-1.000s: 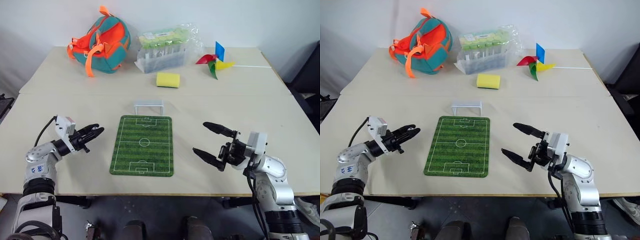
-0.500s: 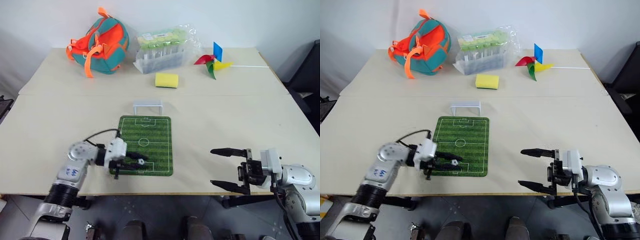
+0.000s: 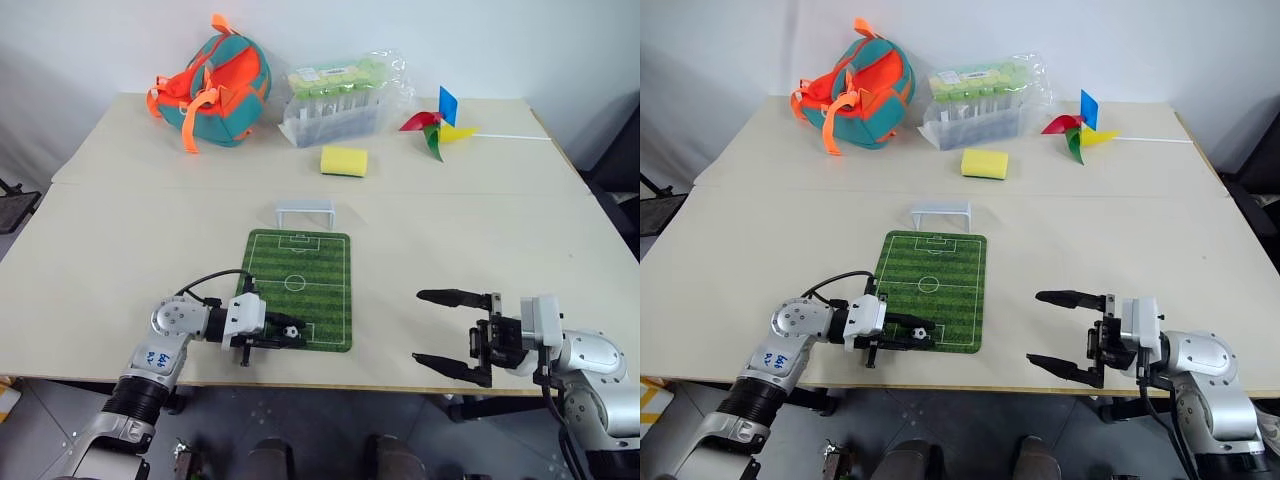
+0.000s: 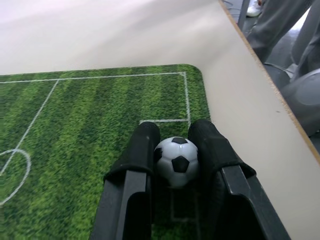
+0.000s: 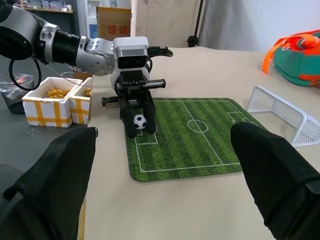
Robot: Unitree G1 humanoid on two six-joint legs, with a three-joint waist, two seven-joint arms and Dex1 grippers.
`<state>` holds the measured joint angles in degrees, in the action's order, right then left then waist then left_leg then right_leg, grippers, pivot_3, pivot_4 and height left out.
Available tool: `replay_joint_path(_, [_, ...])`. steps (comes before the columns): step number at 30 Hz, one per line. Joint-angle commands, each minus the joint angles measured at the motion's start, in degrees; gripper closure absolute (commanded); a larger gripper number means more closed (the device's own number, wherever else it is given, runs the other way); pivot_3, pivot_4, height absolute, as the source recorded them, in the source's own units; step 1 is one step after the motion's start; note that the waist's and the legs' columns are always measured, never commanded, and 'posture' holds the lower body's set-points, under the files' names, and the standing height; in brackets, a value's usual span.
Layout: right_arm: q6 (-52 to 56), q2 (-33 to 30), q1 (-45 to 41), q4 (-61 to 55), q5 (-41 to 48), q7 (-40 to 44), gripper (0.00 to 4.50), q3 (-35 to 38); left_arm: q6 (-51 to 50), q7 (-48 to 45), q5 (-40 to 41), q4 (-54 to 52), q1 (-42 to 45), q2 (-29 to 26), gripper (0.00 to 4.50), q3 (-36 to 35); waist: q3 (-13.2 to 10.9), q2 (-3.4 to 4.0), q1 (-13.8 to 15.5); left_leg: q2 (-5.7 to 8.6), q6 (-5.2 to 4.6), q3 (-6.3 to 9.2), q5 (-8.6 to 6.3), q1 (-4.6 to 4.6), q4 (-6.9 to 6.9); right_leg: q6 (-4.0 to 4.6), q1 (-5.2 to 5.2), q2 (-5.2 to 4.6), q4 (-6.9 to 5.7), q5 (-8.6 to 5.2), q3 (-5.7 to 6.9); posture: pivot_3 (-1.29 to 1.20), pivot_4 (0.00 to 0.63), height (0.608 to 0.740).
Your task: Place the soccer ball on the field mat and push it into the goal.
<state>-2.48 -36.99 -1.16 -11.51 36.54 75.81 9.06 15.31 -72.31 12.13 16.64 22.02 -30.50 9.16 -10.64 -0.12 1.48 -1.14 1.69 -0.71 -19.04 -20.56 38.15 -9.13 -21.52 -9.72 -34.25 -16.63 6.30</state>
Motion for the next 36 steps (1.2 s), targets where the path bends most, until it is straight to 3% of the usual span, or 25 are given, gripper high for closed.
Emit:
replay_joint_path(1, [0.37, 0.54, -0.19, -1.78, 1.01, -0.27, 0.00, -0.27, 0.19, 0.10, 0.24, -0.36, -0.92, -0.75, 2.91, -0.59, 0.00, 0.00, -0.04, 0.00, 0.00, 0.00, 0.00, 0.00, 0.00, 0.00, 0.00, 0.00, 0.00, 0.00, 0.00, 0.00, 0.150, 0.740])
replay_joint_path(8, [1.31, 1.22, -1.13, -1.67, 0.73, -0.75, 0.00, -1.58, 1.35, 0.03, 1.82, -1.43, -0.94, -0.64, 0.74, -1.81, 0.00, 0.00, -0.08, 0.00, 0.00, 0.00, 0.00, 0.00, -0.01, 0.00, 0.00, 0.00, 0.01, 0.00, 0.00, 0.00, 0.150, 0.740])
replay_joint_path(17, [2.20, 1.71, -1.85, -1.11, 0.42, -0.91, 0.00, -2.58, -0.43, -0.14, 6.52, -6.64, -2.01, -1.58, 0.74, -5.01, 0.00, 0.00, -0.07, 0.00, -0.01, 0.00, 0.00, -0.01, -0.01, 0.00, 0.00, 0.00, 0.02, 0.00, 0.00, 0.00, 0.150, 0.740])
replay_joint_path(24, [2.54, 1.36, -2.10, -0.89, 1.56, -0.21, 0.00, -1.25, -7.73, 0.22, 13.75, -18.85, -10.52, -9.78, 0.74, -14.51, -0.01, 0.02, -0.60, -0.03, 0.00, 0.01, -0.02, 0.00, -0.06, 0.00, -0.01, 0.01, 0.04, 0.00, 0.00, 0.00, 0.150, 0.740])
replay_joint_path(27, [1.58, 1.42, -2.10, -0.60, 1.58, 0.71, 0.00, -0.72, -11.04, -0.80, 16.68, -21.83, -16.86, -13.39, 1.31, -18.24, -0.03, 0.04, -0.79, -0.08, 0.02, 0.00, -0.04, 0.02, -0.10, 0.01, -0.01, 0.06, 0.07, 0.00, 0.00, 0.00, 0.150, 0.740])
replay_joint_path(31, [-0.66, 2.13, -2.59, -0.22, 0.86, 1.21, 0.00, -0.50, -11.52, -3.20, 18.03, -25.28, -27.21, -15.23, 2.57, -20.72, -0.05, 0.08, -0.79, -0.09, -0.01, -0.01, -0.11, 0.01, -0.09, 0.01, -0.01, 0.07, 0.12, 0.00, -0.02, 0.00, 0.150, 0.740])
replay_joint_path(36, [-2.36, 1.98, -2.30, 0.75, 0.55, 2.92, 0.00, -0.92, -12.54, -0.80, 17.43, -30.17, -30.79, -11.49, 4.22, -16.60, -0.06, 0.11, 0.25, -0.14, -0.05, -0.02, -0.17, -0.01, -0.04, 0.02, 0.01, 0.12, 0.16, 0.00, -0.03, 0.00, 0.150, 0.740])
